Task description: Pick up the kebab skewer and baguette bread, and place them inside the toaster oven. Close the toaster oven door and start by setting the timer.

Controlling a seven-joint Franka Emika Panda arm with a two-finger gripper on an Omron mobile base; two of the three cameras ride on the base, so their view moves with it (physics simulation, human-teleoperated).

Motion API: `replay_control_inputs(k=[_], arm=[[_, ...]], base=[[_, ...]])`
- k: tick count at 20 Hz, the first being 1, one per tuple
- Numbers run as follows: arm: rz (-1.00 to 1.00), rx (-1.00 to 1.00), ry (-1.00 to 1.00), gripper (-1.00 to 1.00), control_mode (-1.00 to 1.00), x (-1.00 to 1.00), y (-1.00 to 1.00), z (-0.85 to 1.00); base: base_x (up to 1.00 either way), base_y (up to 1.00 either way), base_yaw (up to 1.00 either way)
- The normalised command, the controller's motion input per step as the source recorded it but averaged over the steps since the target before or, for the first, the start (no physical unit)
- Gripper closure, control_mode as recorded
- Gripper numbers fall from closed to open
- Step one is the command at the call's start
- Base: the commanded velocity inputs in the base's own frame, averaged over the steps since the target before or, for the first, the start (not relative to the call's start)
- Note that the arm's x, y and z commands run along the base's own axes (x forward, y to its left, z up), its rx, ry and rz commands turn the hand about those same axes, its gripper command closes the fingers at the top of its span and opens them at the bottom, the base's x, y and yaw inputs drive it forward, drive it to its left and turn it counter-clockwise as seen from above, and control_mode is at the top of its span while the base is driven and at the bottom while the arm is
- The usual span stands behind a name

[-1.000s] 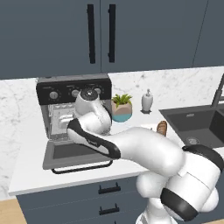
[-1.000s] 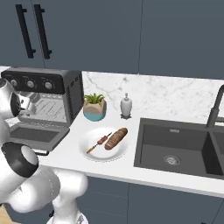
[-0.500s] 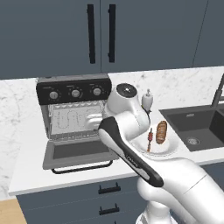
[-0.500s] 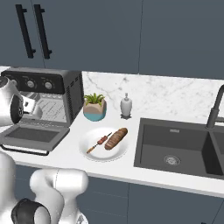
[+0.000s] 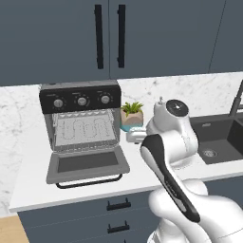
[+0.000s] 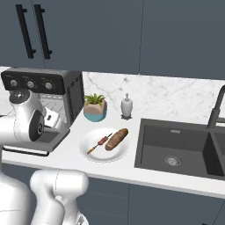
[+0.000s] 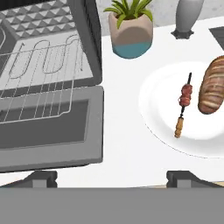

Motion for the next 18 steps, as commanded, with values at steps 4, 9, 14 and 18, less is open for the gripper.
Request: replay_control_inputs(k=[4,9,14,18], arm=[[-0.29,0.0,0.05,-1.0,-1.0,0.01,-0.92,0.0],[-0.17,-0.07,0.01,-1.0,-1.0,0.09,-0.13,-0.09],[-0.02,-0.01,0.02,-1.0,-1.0,0.05,-0.66,-0.18],[0.0,0.0,0.05,-1.0,-1.0,0.01,-0.36,-0.42]], base=[[0.0,0.0,0.0],[0.0,0.0,0.0],[0.0,0.0,0.0],[0.0,0.0,0.0]])
